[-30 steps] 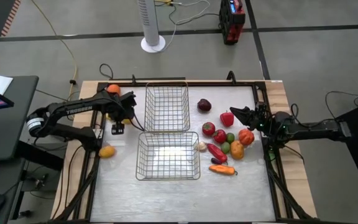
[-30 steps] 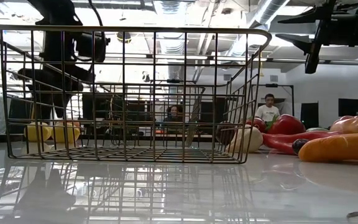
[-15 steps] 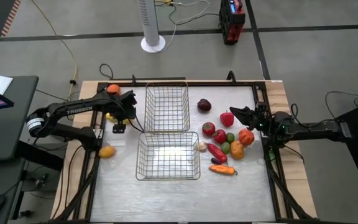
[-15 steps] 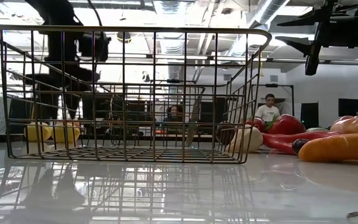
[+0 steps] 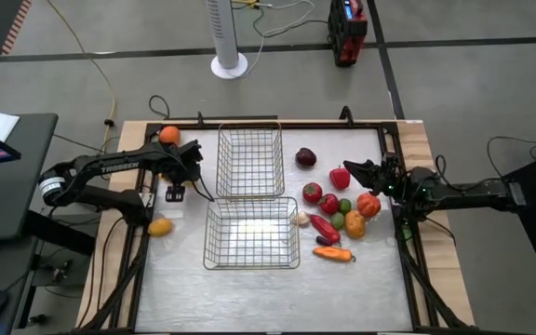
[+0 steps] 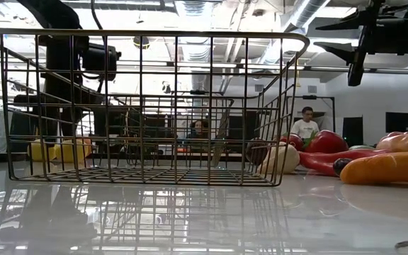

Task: Sort produce into baskets
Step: Put the right yellow lemon into the top wire basket

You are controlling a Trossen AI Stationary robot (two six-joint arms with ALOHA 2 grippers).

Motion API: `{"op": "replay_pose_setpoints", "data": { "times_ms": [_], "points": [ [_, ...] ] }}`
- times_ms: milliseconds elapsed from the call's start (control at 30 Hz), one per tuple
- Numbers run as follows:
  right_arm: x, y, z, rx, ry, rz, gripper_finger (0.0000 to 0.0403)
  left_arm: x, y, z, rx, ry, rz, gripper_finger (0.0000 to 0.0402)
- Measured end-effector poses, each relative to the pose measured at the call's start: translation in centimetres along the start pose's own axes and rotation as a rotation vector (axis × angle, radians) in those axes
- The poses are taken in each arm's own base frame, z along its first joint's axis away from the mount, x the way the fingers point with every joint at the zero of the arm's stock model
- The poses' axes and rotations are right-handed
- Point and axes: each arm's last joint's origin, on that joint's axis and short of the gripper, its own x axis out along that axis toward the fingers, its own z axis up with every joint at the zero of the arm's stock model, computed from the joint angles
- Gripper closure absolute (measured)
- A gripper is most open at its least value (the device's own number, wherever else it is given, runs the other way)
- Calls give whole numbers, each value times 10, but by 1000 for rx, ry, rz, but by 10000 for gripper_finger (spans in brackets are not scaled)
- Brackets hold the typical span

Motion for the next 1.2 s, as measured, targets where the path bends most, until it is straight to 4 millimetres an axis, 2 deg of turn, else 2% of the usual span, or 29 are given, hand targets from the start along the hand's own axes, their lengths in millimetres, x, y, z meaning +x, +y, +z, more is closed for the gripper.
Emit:
{"op": "replay_pose_setpoints", "data": {
  "times_ms": [233, 400, 533, 633, 767, 900, 1033, 1200],
  "points": [
    [0, 0, 0, 7, 0, 1, 241, 1, 0, -2, -11, 29, 19, 254],
    [0, 0, 0, 7, 0, 1, 241, 2, -3, -3, -42, 19, -42, 323],
    [0, 0, 0, 8, 0, 1, 241, 2, -4, -3, -66, 13, -71, 363],
    [0, 0, 0, 8, 0, 1, 241, 0, -4, -4, -77, 34, -76, 379],
    [0, 0, 0, 8, 0, 1, 241, -8, -1, -2, -93, 32, -74, 381],
    [0, 0, 0, 8, 0, 1, 241, -20, 3, 3, -139, 9, -64, 367],
    [0, 0, 0, 2, -1, -3, 241, -31, 8, 8, -223, -26, -56, 334],
    [0, -1, 1, 0, -9, -9, 241, -37, 10, 13, -294, -85, -111, 273]
  ]
}}
